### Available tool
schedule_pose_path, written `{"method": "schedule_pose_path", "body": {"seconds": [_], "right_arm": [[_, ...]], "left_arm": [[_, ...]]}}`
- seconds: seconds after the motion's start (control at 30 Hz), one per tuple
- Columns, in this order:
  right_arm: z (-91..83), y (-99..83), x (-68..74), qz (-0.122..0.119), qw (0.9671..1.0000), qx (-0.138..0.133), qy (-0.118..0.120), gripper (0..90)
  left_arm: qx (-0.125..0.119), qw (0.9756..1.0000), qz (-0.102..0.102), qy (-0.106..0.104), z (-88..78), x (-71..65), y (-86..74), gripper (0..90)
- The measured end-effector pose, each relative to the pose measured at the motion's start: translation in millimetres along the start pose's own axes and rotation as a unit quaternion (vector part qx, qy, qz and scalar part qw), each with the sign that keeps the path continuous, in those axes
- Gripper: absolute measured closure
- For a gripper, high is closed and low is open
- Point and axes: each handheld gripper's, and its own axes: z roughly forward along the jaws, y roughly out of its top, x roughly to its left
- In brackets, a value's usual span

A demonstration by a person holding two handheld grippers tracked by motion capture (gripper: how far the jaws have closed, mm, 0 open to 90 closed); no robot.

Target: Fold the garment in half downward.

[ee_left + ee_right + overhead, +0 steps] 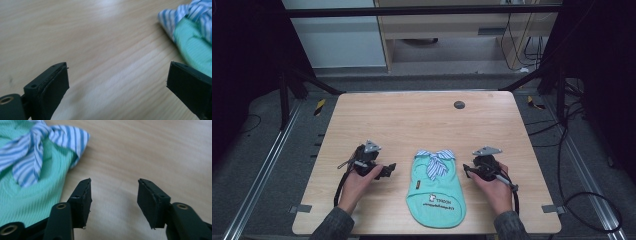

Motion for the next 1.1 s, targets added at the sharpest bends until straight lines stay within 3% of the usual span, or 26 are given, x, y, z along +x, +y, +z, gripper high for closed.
{"method": "schedule_pose_path", "body": {"seconds": [0.1,0.2,0.27,0.4,0.5,0.53,0.67,0.9,1.1], "right_arm": [[4.1,18.0,-2.0,-0.018,0.9998,-0.004,-0.001,53.9],[11.4,35.5,-1.4,-0.028,0.9995,-0.003,0.015,63.1],[14.1,41.7,-0.6,-0.031,0.9993,0.001,0.019,68.6],[16.4,52.3,1.7,-0.031,0.999,0.001,0.031,77.7],[16.6,56.1,2.4,-0.031,0.9988,0.001,0.038,80.4],[16.6,59.4,3.5,-0.026,0.9987,0.001,0.044,81.1],[22.5,62.8,6.6,-0.015,0.9983,0.001,0.056,78.4],[39.2,62.8,10.9,-0.002,0.9977,0.013,0.067,65.9],[45.2,61.2,15.9,0.004,0.9972,0.028,0.069,64.6]], "left_arm": [[0.006,0.9998,0.013,-0.009,8.2,-2.5,18.3,5.8],[0.011,0.9997,0.018,-0.015,20.8,-6.9,38.6,8.8],[0.013,0.9996,0.017,-0.02,25.0,-9.7,44.6,13.3],[0.019,0.999,0.037,-0.02,31.1,-21.7,55.9,22.4],[0.018,0.9986,0.043,-0.026,33.4,-27.5,62.7,27.4],[0.012,0.9987,0.041,-0.028,34.9,-30.1,66.7,33.1],[0.019,0.9987,0.038,-0.028,43.7,-34.1,73.7,42.0],[0.031,0.9983,0.041,-0.028,56.9,-41.4,72.6,44.7],[0.054,0.9973,0.038,-0.033,67.8,-46.0,62.7,45.6]]}}
